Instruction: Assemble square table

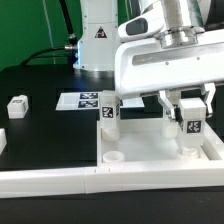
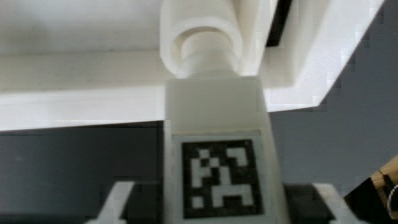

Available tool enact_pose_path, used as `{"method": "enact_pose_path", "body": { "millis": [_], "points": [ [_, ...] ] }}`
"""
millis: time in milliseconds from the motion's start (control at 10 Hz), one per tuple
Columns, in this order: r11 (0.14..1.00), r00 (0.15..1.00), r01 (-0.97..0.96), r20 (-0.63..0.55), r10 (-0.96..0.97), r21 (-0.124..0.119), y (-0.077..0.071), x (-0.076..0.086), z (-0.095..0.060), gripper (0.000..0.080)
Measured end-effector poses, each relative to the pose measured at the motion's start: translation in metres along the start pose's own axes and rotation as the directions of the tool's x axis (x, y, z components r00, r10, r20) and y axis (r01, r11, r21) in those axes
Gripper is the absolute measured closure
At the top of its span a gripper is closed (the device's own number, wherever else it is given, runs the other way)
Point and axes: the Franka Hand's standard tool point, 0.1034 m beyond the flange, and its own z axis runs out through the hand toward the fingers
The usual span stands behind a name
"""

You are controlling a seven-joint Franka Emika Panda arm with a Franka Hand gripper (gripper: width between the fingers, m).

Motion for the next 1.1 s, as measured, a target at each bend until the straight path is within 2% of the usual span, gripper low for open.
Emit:
{"method": "enact_pose_path", "body": {
  "millis": [300,600,1100],
  "points": [
    [1.0,1.0,0.0,0.014,0.0,-0.004,0.005,-0.006,-0.003,0.0509],
    [1.0,1.0,0.003,0.024,-0.003,-0.005,0.004,-0.014,0.001,0.0509],
    [1.0,1.0,0.003,-0.011,-0.003,0.003,-0.004,0.001,0.013,0.0509]
  ]
}}
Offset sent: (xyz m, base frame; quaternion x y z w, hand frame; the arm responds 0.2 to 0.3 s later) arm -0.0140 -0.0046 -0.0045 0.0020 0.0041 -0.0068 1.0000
